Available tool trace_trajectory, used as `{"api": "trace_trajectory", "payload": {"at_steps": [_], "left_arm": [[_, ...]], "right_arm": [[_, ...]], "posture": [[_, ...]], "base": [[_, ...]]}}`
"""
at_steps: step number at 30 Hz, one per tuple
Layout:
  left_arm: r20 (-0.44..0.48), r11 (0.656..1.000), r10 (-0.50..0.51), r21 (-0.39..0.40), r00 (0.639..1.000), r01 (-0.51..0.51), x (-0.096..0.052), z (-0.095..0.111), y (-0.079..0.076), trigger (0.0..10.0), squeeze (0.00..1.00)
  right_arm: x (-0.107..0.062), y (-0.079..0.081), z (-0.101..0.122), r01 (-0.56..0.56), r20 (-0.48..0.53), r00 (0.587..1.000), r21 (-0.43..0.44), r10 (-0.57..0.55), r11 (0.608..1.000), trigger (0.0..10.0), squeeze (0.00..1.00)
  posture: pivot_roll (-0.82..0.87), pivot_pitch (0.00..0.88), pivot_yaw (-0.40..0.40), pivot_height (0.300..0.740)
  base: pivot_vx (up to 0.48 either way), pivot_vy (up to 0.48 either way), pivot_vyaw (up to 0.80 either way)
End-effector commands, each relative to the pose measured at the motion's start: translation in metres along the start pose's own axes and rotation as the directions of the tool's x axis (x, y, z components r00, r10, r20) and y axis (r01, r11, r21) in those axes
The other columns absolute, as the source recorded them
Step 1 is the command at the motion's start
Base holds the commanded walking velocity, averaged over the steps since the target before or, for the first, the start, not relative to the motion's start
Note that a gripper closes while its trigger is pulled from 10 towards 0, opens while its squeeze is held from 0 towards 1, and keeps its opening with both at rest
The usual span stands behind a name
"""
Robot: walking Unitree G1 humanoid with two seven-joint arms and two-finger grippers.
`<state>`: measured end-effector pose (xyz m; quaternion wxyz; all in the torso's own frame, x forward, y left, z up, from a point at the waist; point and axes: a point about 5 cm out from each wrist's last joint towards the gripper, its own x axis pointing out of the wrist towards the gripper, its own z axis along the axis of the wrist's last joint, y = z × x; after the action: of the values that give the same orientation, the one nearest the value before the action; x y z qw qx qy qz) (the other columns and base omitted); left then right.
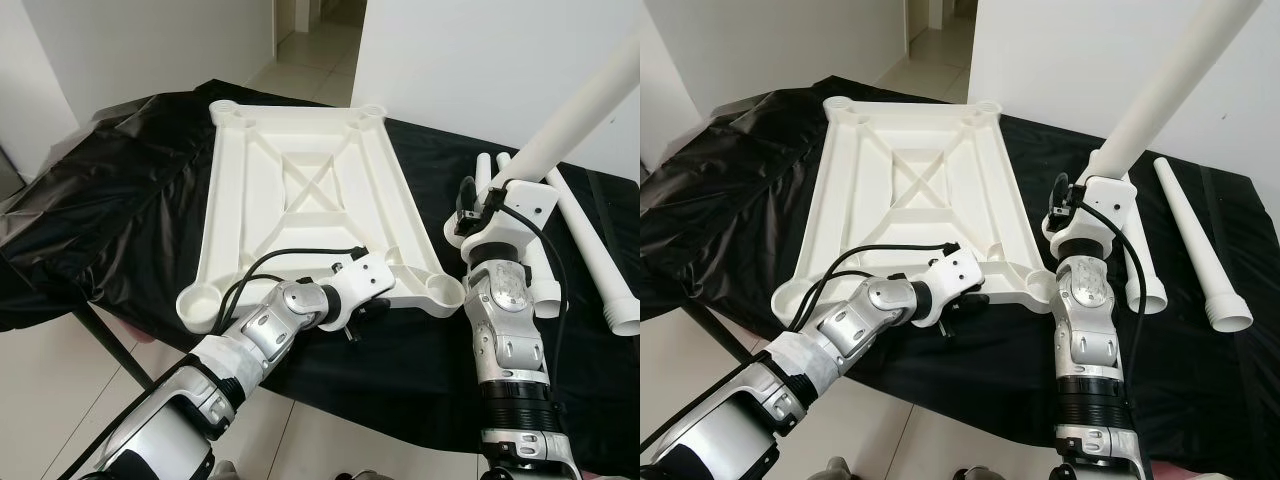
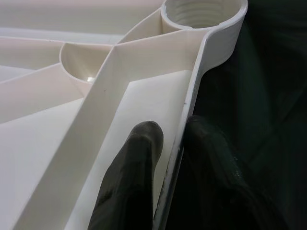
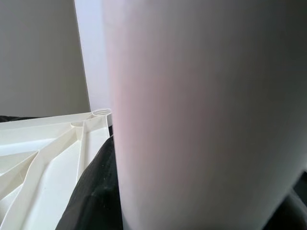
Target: Building children table
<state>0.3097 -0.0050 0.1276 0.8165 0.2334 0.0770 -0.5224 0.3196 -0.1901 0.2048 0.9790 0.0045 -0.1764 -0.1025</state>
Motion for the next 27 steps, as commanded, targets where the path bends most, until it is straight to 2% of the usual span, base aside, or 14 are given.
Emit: {"api": "trace_trajectory", "payload": {"at_steps": [1, 2, 4, 5, 9, 11, 12, 13, 14, 15, 16, 20, 27], "left_arm": [[-0.04, 0.999, -0.035, 0.031, 0.999, 0.036, -0.001, -0.009, -0.002, 5.3, 0.0], [-0.039, 0.998, -0.059, 0.036, 0.998, 0.06, -0.004, -0.01, -0.003, 6.9, 0.0], [-0.04, 0.995, -0.079, 0.05, 0.996, 0.081, -0.007, -0.012, -0.004, 6.6, 0.0], [-0.04, 0.993, -0.094, 0.068, 0.995, 0.097, -0.011, -0.014, -0.004, 10.0, 0.0], [-0.025, 0.981, -0.153, 0.121, 0.988, 0.155, -0.026, -0.02, -0.002, 10.0, 0.0], [-0.025, 0.981, -0.153, 0.121, 0.988, 0.155, -0.026, -0.02, -0.002, 10.0, 0.0], [-0.021, 0.976, -0.18, 0.123, 0.984, 0.181, -0.032, -0.022, -0.002, 9.8, 0.0], [-0.021, 0.976, -0.18, 0.123, 0.984, 0.181, -0.032, -0.022, -0.002, 9.8, 0.0], [-0.02, 0.971, -0.193, 0.141, 0.981, 0.194, -0.039, -0.023, -0.001, 7.0, 0.0], [-0.02, 0.971, -0.193, 0.141, 0.981, 0.194, -0.039, -0.023, -0.001, 7.0, 0.0], [-0.031, 0.967, -0.198, 0.155, 0.98, 0.2, -0.046, -0.026, 0.001, 9.9, 0.0], [-0.041, 0.97, -0.174, 0.165, 0.984, 0.178, -0.057, -0.031, 0.009, 10.0, 0.0], [-0.083, 0.971, -0.124, 0.196, 0.989, 0.139, -0.063, -0.038, 0.021, 10.0, 0.0]], "right_arm": [[0.0, 0.0, 0.003, 0.007, 0.016, 1.0, -0.002, -0.007, 1.0, 10.0, 0.0], [0.0, 0.0, 0.003, 0.006, 0.015, 1.0, -0.002, -0.006, 1.0, 10.0, 0.0], [0.0, 0.0, 0.003, 0.006, 0.014, 1.0, -0.002, -0.006, 1.0, 10.0, 0.0], [0.0, 0.0, 0.002, 0.005, 0.012, 1.0, -0.002, -0.005, 1.0, 10.0, 0.0], [0.0, 0.001, 0.002, 0.0, 0.011, 1.0, -0.001, 0.0, 1.0, 10.0, 0.0], [0.0, 0.001, 0.002, 0.0, 0.011, 1.0, -0.001, 0.0, 1.0, 10.0, 0.0], [0.0, 0.001, 0.002, -0.003, 0.011, 1.0, -0.001, 0.003, 1.0, 10.0, 0.0], [0.0, 0.001, 0.002, -0.003, 0.011, 1.0, -0.001, 0.003, 1.0, 10.0, 0.0], [0.001, 0.001, 0.002, -0.005, 0.01, 1.0, -0.001, 0.005, 1.0, 10.0, 0.0], [0.001, 0.001, 0.002, -0.005, 0.01, 1.0, -0.001, 0.005, 1.0, 10.0, 0.0], [0.001, 0.002, 0.002, -0.008, 0.009, 1.0, -0.001, 0.008, 1.0, 10.0, 0.0], [0.001, 0.005, -0.001, -0.029, -0.006, 1.0, 0.002, 0.029, 1.0, 10.0, 0.0], [-0.001, 0.019, -0.006, -0.117, -0.045, 0.992, 0.021, 0.118, 0.993, 10.0, 0.0]], "posture": [[0.03, 0.053, -0.011, 0.74], [0.03, 0.053, -0.011, 0.74], [0.03, 0.053, -0.011, 0.74], [0.03, 0.056, -0.015, 0.74], [0.03, 0.057, -0.017, 0.74], [0.03, 0.057, -0.017, 0.74], [0.03, 0.058, -0.019, 0.74], [0.03, 0.058, -0.019, 0.74], [0.04, 0.059, -0.022, 0.74], [0.04, 0.059, -0.022, 0.74], [0.04, 0.06, -0.023, 0.74], [0.04, 0.062, -0.032, 0.74], [0.05, 0.058, -0.045, 0.74]], "base": [[0.0, 0.0, 0.0], [0.0, 0.0, 0.0], [0.0, 0.0, 0.0], [0.0, 0.0, 0.0], [0.0, 0.0, 0.0], [0.0, 0.0, 0.0], [0.0, 0.0, 0.0], [0.0, 0.0, 0.0], [0.0, 0.0, 0.0], [0.0, 0.0, 0.0], [0.0, 0.0, 0.0], [0.0, 0.0, 0.0], [0.0, 0.0, 0.0]]}}
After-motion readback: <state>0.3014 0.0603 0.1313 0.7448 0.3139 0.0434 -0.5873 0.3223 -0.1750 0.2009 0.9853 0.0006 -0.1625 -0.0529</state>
